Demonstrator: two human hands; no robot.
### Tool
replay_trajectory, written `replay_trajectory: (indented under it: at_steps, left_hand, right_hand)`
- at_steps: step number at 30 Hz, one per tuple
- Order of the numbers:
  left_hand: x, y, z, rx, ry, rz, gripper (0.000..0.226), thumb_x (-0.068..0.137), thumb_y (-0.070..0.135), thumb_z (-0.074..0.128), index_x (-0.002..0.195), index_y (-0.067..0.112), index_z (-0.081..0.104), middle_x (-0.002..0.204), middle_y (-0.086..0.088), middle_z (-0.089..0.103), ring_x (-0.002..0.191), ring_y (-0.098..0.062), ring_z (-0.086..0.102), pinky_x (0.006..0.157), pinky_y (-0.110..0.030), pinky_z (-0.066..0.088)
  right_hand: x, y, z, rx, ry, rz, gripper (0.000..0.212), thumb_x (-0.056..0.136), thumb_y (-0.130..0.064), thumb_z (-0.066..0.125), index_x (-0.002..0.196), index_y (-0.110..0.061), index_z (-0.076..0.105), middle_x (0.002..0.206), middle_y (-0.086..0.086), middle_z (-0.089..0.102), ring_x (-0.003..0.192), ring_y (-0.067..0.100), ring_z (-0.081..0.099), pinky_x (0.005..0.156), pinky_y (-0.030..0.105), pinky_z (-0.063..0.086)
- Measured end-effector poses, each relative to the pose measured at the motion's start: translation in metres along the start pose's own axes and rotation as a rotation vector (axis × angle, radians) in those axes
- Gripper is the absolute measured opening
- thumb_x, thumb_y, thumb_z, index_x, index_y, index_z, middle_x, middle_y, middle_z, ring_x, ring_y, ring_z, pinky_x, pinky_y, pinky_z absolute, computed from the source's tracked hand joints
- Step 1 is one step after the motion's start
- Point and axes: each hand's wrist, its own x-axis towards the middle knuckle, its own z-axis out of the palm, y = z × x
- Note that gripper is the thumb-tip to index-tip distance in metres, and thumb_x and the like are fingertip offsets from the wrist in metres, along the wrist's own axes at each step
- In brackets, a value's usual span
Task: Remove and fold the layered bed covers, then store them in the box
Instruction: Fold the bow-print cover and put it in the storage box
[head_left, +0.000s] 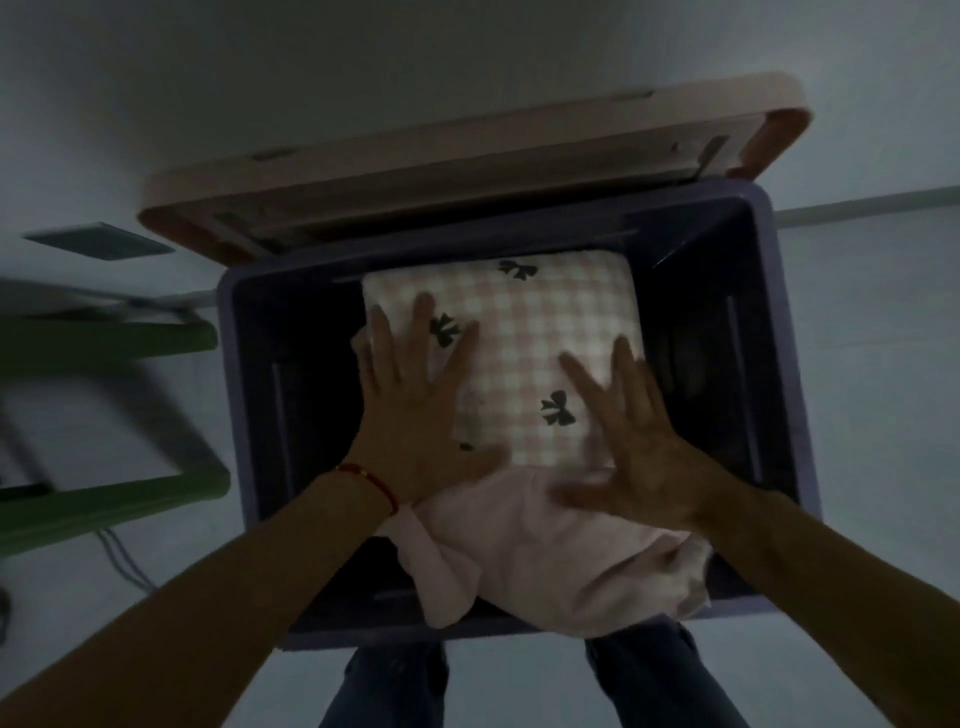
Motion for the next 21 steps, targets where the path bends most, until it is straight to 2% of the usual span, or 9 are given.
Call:
replay_trajectory:
  at_steps: [2,4,6,8,10,13,16,18,21]
  left_hand:
    - [0.001,-0.015,-0.003,0.17,-0.316,0.032,0.144,0.053,0.101,0.049,0.154,0.031,-0.026,0.155,-0.013,-0.044,0.137,-0.049,-0.038,0.108,-0.079,-0.007]
    - [0.009,-0.032,0.006,0.236,-0.466,-0.005,0.154,0.047,0.101,0.053,0.146,0.03,-0.04,0.145,-0.014,-0.056,0.135,-0.05,-0.037,0.107,-0.08,-0.003]
    - [0.019,-0.04,0.028,0.244,-0.511,-0.038,0.161,0.044,0.097,0.062,0.141,0.028,-0.046,0.141,-0.017,-0.058,0.142,-0.057,-0.022,0.107,-0.08,0.005]
    - [0.024,-0.036,0.049,0.257,-0.52,-0.085,0.167,0.041,0.094,0.067,0.139,0.025,-0.049,0.141,-0.02,-0.058,0.145,-0.059,-0.011,0.107,-0.081,0.01]
    - [0.021,-0.032,0.068,0.235,-0.493,-0.125,0.17,0.039,0.091,0.071,0.14,0.025,-0.048,0.142,-0.019,-0.056,0.145,-0.059,-0.007,0.106,-0.082,0.012]
    - [0.012,-0.03,0.07,0.211,-0.408,-0.106,0.169,0.039,0.089,0.073,0.147,0.025,-0.039,0.149,-0.019,-0.049,0.145,-0.06,0.001,0.106,-0.08,0.02]
    - [-0.009,-0.025,0.055,0.236,-0.288,-0.075,0.153,0.052,0.088,0.067,0.155,0.022,-0.025,0.157,-0.022,-0.036,0.146,-0.057,0.001,0.109,-0.078,0.018]
    - [-0.036,-0.014,0.041,0.209,-0.17,-0.025,0.125,0.072,0.075,0.064,0.161,0.02,-0.006,0.163,-0.024,-0.018,0.148,-0.055,-0.003,0.111,-0.077,0.014]
    - [-0.087,-0.007,0.041,0.247,-0.036,0.2,0.089,0.083,0.044,0.071,0.158,0.018,0.029,0.161,-0.028,0.02,0.148,-0.054,0.013,0.108,-0.076,0.023]
  right_hand:
    - [-0.011,0.002,0.008,-0.281,-0.066,-0.073,0.145,0.06,-0.071,0.082,0.145,-0.052,-0.034,0.147,-0.002,-0.058,0.142,0.039,-0.041,0.117,0.064,0.023]
    - [-0.008,0.012,0.023,-0.532,-0.058,-0.062,0.151,0.061,-0.066,0.084,0.145,-0.044,-0.04,0.147,0.008,-0.057,0.143,0.05,-0.033,0.11,0.059,0.042]
    - [0.006,0.027,0.047,-0.675,-0.029,-0.025,0.144,0.075,-0.049,0.083,0.145,-0.037,-0.042,0.149,0.017,-0.052,0.142,0.059,-0.024,0.092,0.05,0.058]
    - [0.022,0.035,0.066,-0.763,0.017,0.048,0.123,0.091,-0.018,0.069,0.148,-0.027,-0.041,0.153,0.029,-0.041,0.137,0.07,-0.018,0.075,0.042,0.062]
    - [0.029,0.043,0.076,-0.739,0.05,0.095,0.108,0.097,-0.007,0.051,0.146,-0.022,-0.043,0.152,0.035,-0.038,0.132,0.074,-0.02,0.081,0.041,0.059]
    - [0.027,0.05,0.077,-0.565,0.074,0.008,0.105,0.095,0.0,0.042,0.144,-0.038,-0.043,0.152,0.02,-0.047,0.143,0.061,-0.02,0.1,0.053,0.05]
    - [0.01,0.047,0.064,-0.437,0.096,-0.027,0.133,0.076,-0.037,0.085,0.153,-0.047,-0.023,0.161,0.008,-0.038,0.151,0.052,-0.007,0.101,0.061,0.049]
    - [-0.008,0.042,0.065,-0.343,0.12,0.007,0.134,0.069,-0.049,0.087,0.156,-0.047,-0.016,0.164,0.005,-0.032,0.154,0.044,0.0,0.11,0.061,0.041]
    - [-0.035,0.041,0.077,-0.074,0.34,0.07,0.093,0.077,-0.045,0.08,0.151,-0.042,0.025,0.161,0.0,0.019,0.146,0.031,0.031,0.104,0.057,0.048]
